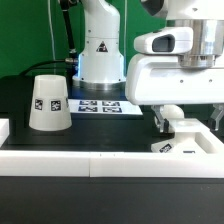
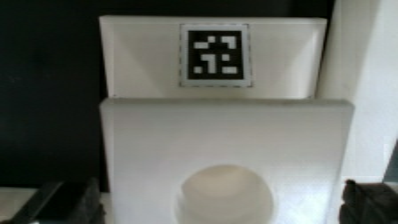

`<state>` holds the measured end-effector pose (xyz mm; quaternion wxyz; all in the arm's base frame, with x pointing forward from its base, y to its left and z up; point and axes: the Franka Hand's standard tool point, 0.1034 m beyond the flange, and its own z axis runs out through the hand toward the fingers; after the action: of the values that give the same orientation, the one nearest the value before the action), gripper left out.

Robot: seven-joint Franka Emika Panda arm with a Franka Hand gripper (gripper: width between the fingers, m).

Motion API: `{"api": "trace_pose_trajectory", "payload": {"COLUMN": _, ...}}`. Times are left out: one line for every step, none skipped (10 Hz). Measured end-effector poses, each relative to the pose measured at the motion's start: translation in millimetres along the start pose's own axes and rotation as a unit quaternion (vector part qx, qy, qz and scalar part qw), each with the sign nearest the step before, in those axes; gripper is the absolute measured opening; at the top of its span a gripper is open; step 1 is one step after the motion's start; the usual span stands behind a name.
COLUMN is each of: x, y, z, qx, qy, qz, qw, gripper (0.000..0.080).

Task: Assemble lamp

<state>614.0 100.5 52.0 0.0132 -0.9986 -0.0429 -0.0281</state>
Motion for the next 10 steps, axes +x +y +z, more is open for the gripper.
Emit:
{"api": "trace_pose_trajectory", "payload": {"x": 0.0, "y": 0.0, "z": 0.0, "qx": 0.000, "qy": 0.000, "qz": 0.000, "qw": 1.000, "gripper": 0.0693}}
{"api": "trace_pose_trajectory", "payload": {"x": 0.0, "y": 0.0, "z": 0.0, "qx": 0.000, "qy": 0.000, "qz": 0.000, "qw": 1.000, "gripper": 0.0698}}
{"api": "trace_pose_trajectory", "payload": {"x": 0.0, "y": 0.0, "z": 0.0, "qx": 0.000, "qy": 0.000, "qz": 0.000, "qw": 1.000, "gripper": 0.0698}}
{"api": "trace_pose_trajectory", "payload": {"x": -0.6, "y": -0.8, "z": -0.8, "qx": 0.000, "qy": 0.000, "qz": 0.001, "qw": 1.000, "gripper": 0.0698}}
{"api": "trace_pose_trajectory", "payload": {"x": -9.8, "y": -6.7, "z": -8.4, "qx": -0.001, "qy": -0.003, "qz": 0.016, "qw": 1.000, "gripper": 0.0699}}
{"api": "trace_pose_trajectory", "payload": {"x": -23.1, "y": -12.0, "z": -19.8, "qx": -0.002, "qy": -0.007, "qz": 0.027, "qw": 1.000, "gripper": 0.0699}}
{"api": "trace_pose_trajectory", "payload": {"x": -35.0, "y": -13.5, "z": -26.5, "qx": -0.003, "qy": -0.010, "qz": 0.034, "qw": 0.999, "gripper": 0.0699}}
{"api": "trace_pose_trajectory", "payload": {"x": -47.3, "y": -15.9, "z": -29.4, "qx": -0.004, "qy": -0.015, "qz": 0.043, "qw": 0.999, "gripper": 0.0699}}
{"api": "trace_pose_trajectory", "payload": {"x": -59.3, "y": -17.6, "z": -31.9, "qx": -0.004, "qy": -0.014, "qz": 0.043, "qw": 0.999, "gripper": 0.0699}}
{"api": "trace_pose_trajectory", "payload": {"x": -77.2, "y": -17.4, "z": -33.7, "qx": -0.004, "qy": -0.013, "qz": 0.041, "qw": 0.999, "gripper": 0.0699}}
